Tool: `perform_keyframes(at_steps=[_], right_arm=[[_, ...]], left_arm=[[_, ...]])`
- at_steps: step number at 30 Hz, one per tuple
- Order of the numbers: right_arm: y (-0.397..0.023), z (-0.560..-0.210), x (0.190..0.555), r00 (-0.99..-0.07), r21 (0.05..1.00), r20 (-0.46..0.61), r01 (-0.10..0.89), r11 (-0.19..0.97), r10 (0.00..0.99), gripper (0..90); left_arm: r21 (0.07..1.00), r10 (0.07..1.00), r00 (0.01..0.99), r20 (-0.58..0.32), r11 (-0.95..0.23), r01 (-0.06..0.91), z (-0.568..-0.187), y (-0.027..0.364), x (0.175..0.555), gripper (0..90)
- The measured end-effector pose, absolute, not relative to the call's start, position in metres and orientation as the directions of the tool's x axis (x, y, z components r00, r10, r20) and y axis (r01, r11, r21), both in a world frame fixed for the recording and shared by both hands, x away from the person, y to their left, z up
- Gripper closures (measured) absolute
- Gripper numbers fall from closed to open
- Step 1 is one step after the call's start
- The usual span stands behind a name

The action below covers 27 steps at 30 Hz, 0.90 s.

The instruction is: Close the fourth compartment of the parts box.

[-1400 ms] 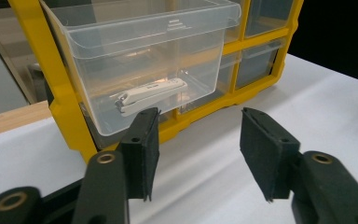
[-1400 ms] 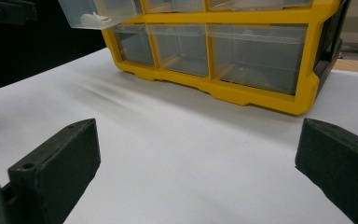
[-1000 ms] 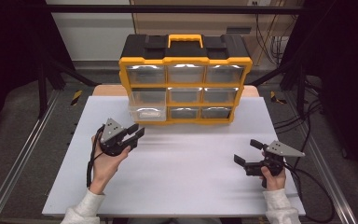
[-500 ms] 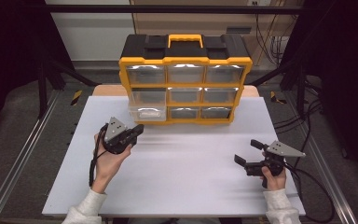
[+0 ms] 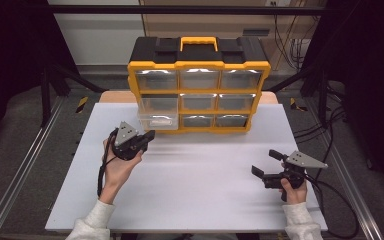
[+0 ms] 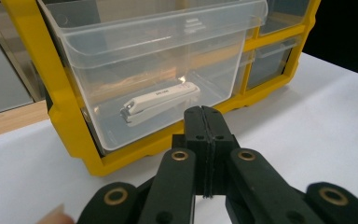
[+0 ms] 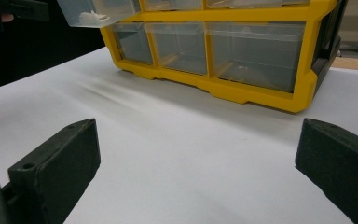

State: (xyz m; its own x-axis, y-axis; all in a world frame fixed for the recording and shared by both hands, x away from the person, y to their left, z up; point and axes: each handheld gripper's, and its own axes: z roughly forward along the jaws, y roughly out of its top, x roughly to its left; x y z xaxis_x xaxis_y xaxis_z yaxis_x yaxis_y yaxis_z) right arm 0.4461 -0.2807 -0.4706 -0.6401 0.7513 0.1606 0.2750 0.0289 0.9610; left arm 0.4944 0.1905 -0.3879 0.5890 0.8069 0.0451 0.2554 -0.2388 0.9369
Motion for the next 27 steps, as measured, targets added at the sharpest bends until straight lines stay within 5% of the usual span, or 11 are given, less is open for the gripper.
perform_keyframes(at_steps=[27], right_arm=[[-0.281,-0.47,0.446,-0.637,0.961,0.165,0.275,0.022,0.753,0.3]], left_arm=[[0.935,0.818,0.573,0.04,-0.233,0.267,-0.385,0.187,0.516,89.5]])
